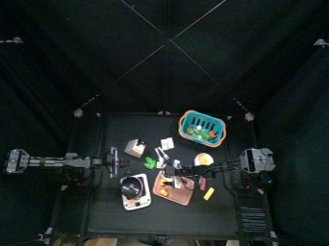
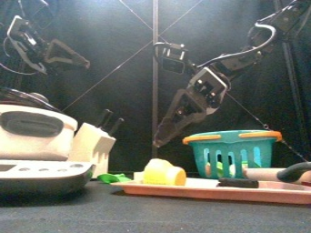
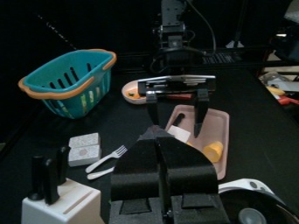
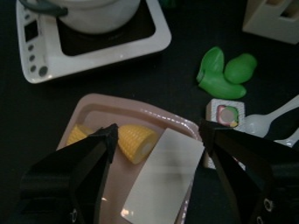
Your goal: Grab corn top
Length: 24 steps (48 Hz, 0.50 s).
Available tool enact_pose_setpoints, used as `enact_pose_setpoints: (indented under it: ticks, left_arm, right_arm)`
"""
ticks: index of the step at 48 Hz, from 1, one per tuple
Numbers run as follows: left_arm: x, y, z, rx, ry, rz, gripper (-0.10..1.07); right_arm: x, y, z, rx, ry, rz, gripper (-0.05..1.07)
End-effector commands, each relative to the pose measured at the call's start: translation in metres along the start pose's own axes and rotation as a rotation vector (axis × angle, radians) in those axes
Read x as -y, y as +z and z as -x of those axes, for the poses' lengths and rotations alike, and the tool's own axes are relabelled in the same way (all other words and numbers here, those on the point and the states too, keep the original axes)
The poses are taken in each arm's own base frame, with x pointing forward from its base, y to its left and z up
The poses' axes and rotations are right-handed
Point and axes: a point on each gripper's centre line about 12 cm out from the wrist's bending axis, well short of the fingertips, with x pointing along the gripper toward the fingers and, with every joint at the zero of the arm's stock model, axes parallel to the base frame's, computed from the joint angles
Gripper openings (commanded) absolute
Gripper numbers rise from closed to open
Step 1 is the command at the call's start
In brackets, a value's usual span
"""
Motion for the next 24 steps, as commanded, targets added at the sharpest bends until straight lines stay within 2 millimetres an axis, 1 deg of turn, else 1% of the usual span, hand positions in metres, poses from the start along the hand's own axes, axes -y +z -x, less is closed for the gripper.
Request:
enact_pose_setpoints:
  ticks: [1, 8, 19, 24]
  left_arm:
    - [0.001, 0.006, -0.001, 0.022, -0.005, -0.003, 0.02]
    - [0.001, 0.005, -0.001, 0.019, -0.004, -0.004, 0.02]
    - [0.001, 0.002, 0.000, 0.011, -0.004, -0.004, 0.02]
    - [0.001, 0.002, 0.000, 0.011, -0.006, -0.005, 0.02]
  right_arm:
    - [-0.005, 0.012, 0.000, 0.005, 0.010, 0.027, 1.01]
    - [-0.014, 0.008, -0.009, -0.036, 0.026, 0.078, 1.01]
    - [-0.015, 0.009, -0.020, -0.049, 0.027, 0.119, 1.01]
    - [-0.014, 0.004, -0.024, -0.066, 0.027, 0.137, 1.01]
